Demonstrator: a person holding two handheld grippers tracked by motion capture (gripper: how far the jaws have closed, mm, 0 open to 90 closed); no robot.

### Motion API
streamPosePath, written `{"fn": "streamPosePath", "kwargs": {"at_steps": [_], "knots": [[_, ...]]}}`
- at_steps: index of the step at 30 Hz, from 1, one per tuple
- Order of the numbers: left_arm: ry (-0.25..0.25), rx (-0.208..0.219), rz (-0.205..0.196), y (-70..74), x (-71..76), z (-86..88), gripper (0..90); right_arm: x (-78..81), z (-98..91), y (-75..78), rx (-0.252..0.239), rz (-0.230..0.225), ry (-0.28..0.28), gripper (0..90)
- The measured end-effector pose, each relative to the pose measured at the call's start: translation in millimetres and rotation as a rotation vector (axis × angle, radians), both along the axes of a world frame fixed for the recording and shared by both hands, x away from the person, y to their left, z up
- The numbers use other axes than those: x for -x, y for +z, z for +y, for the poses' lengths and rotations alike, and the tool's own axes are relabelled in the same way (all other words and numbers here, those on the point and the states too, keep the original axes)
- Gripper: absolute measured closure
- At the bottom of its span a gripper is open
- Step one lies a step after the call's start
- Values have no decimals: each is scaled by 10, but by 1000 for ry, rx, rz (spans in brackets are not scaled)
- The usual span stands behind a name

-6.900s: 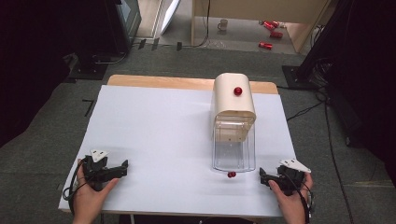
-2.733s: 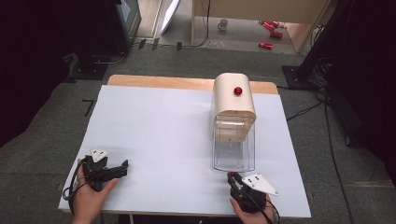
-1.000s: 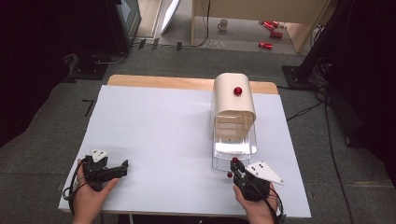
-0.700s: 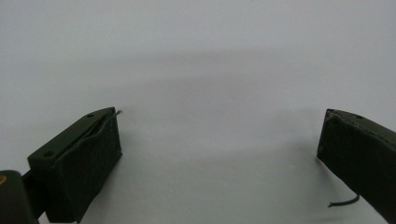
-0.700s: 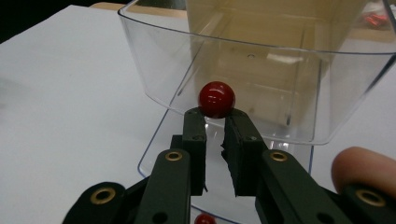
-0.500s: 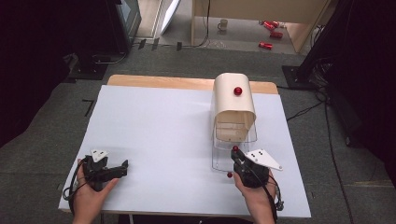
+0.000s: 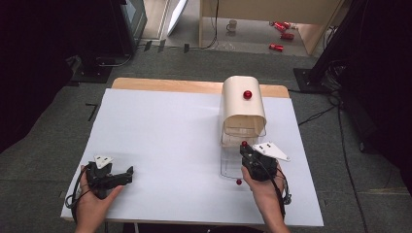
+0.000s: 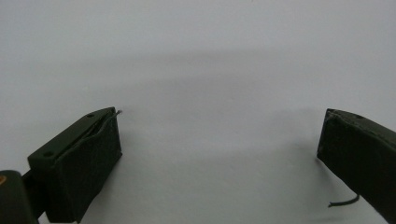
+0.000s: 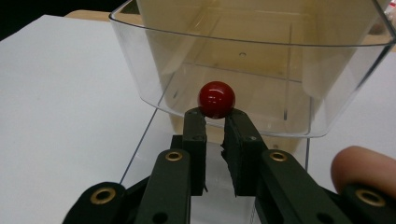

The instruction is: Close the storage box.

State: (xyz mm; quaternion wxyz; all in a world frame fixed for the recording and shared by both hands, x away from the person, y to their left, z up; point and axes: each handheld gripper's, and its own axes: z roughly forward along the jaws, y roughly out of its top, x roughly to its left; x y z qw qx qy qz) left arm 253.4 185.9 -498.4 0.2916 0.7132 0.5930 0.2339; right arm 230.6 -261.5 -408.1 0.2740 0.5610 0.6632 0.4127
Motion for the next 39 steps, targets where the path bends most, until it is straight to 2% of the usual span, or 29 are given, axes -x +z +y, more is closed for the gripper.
{"fn": "streamPosePath", "kwargs": {"at_steps": [5, 30, 31, 32, 33, 34, 35, 36, 37, 38, 39], "knots": [[1, 0, 0, 0, 0, -1, 0, -103, -11, -10, -6, 1, -4, 806], [0, 6, -2, 1, 3, 5, 0, -316, -31, 23, -9, 12, 0, 783], [1, 7, -2, 1, 4, 5, 0, -315, -35, 22, -18, 17, 6, 744], [1, 7, -2, 1, 4, 5, 0, -315, -35, 22, -18, 17, 6, 744], [1, 7, -3, 2, 4, 7, 0, -300, -31, 15, -25, 23, 32, 635], [1, 7, -3, 2, 4, 7, 0, -300, -31, 15, -25, 23, 32, 635], [1, 8, -2, 1, 4, 6, 0, -289, -30, 10, -18, 25, 40, 576], [0, 6, -2, 1, 3, 4, 0, -261, -41, -4, -6, 35, 45, 436], [0, 6, -2, 1, 3, 5, 0, -244, -58, -10, -15, 41, 47, 360], [0, 6, -2, 1, 3, 5, 0, -244, -58, -10, -15, 41, 47, 360], [0, 6, -2, 1, 3, 6, 0, -226, -77, -16, -23, 49, 47, 271]]}}
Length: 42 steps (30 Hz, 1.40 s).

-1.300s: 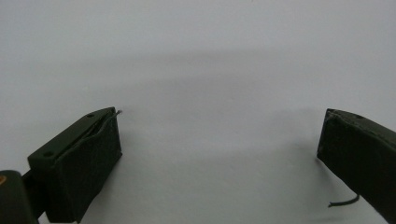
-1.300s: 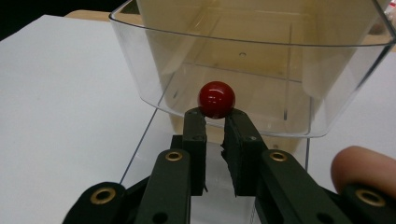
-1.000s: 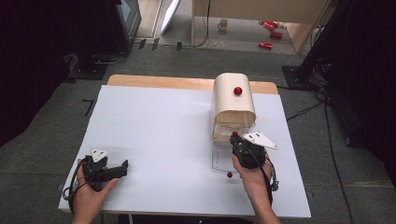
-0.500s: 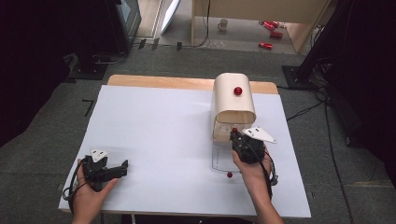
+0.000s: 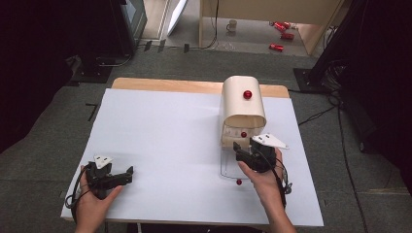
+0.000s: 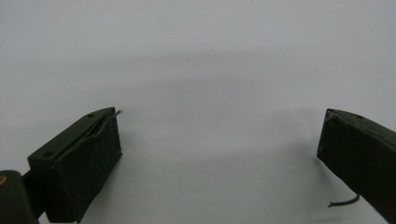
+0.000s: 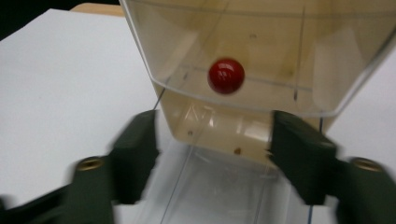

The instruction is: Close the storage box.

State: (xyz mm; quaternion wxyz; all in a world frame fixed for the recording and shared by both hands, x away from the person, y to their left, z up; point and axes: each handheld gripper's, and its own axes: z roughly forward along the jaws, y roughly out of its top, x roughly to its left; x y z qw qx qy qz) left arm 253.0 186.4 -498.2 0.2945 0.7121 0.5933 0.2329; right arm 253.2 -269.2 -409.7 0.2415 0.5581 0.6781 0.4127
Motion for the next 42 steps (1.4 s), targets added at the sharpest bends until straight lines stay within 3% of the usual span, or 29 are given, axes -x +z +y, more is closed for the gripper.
{"fn": "streamPosePath", "kwargs": {"at_steps": [2, 10, 20, 37, 41, 42], "knots": [[0, 1, 0, 0, 1, 0, 0, 63, -66, -18, -8, 17, 2, 134], [0, -3, 1, -1, -2, -2, 0, 285, -278, -71, -13, 2, -15, 109], [1, -4, 0, -2, -2, -4, 0, 550, -498, -261, -15, 34, -64, 106], [1, -5, 1, -1, -2, -6, 0, 914, -353, -442, -33, 69, -39, 107], [0, -4, 0, -2, -2, -5, 0, 952, -300, -472, -20, 62, -72, 133], [1, -5, 1, -2, -2, -6, 0, 976, -282, -497, -14, 39, -99, 170]]}}
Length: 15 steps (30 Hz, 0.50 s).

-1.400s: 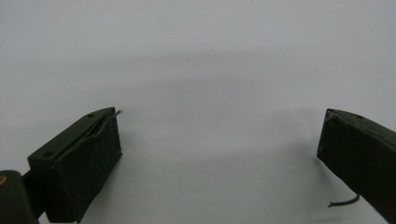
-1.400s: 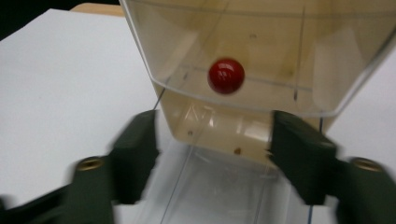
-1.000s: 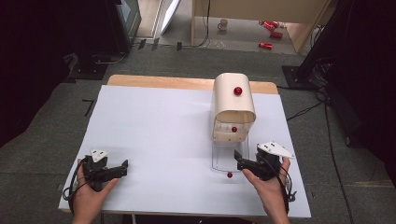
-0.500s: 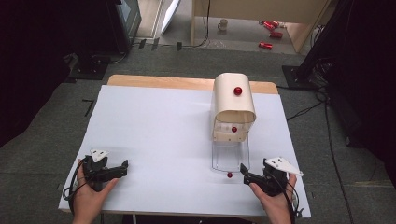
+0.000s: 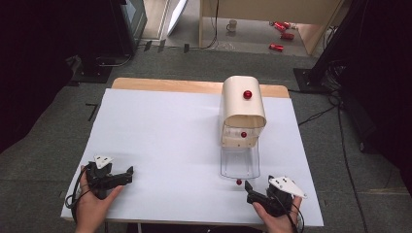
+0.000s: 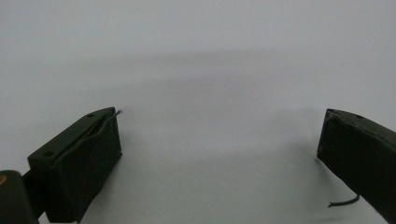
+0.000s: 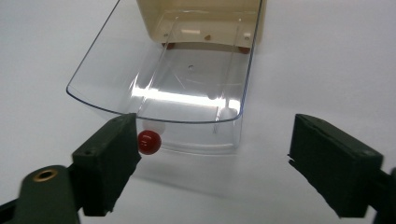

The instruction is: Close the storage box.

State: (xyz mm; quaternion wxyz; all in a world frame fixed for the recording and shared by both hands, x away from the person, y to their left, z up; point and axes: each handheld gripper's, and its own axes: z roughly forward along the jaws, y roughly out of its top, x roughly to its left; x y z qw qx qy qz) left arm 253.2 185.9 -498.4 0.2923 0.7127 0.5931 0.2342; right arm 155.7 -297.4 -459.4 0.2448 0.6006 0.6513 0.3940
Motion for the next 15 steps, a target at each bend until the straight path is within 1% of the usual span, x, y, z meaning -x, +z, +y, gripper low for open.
{"fn": "streamPosePath", "kwargs": {"at_steps": [1, 2, 3, 4, 5, 8, 13, 14, 15], "knots": [[0, 0, 0, 0, 0, 0, 0, 0, 0, 0, 0, 0, 0, 170], [0, -1, 0, 0, 0, 0, 0, 7, 12, -32, -5, 1, 2, 196], [0, 0, 0, 0, 0, 0, 0, 7, 12, -32, -5, 1, 2, 196], [0, 0, 0, 0, 0, 0, 0, 13, 26, -61, 2, 6, -7, 224], [0, 0, 0, 0, 0, 0, 0, 13, 26, -61, 2, 6, -7, 224], [0, 1, -1, 0, 0, 1, 0, 22, 68, -100, 1, 16, -4, 262], [0, 0, 0, 0, 0, 0, 0, 56, 134, -120, -3, 6, 1, 325], [0, -2, 1, 1, 0, -1, 0, 64, 178, -146, -1, 6, 2, 339], [0, -2, 1, 1, 0, -1, 0, 64, 178, -146, -1, 6, 2, 339]]}}
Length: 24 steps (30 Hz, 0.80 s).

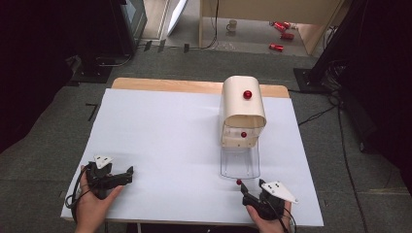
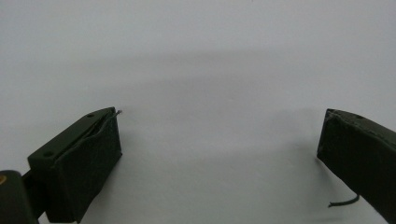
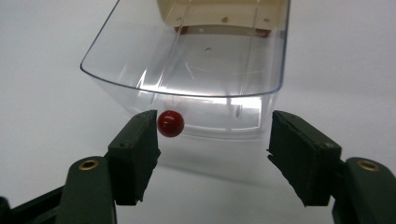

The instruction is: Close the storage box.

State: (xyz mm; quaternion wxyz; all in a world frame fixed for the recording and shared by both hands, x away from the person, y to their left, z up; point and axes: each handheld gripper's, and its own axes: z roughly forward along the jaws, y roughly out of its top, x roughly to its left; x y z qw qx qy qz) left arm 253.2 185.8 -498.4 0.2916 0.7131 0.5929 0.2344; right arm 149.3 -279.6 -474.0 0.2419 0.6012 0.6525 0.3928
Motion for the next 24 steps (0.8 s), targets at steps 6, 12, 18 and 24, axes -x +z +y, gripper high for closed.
{"fn": "streamPosePath", "kwargs": {"at_steps": [6, 12, 18, 24], "knots": [[0, 1, -1, -1, 0, 0, 0, -30, 64, -56, -10, 11, -4, 422], [0, 2, -1, -1, 0, 1, 0, -51, 122, -128, -18, 39, 18, 525], [0, 2, -1, -1, 0, 1, 0, -91, 146, -153, -36, 52, 40, 608], [0, 2, -1, -1, 0, 1, 0, -121, 187, -186, -31, 65, 49, 670]]}}
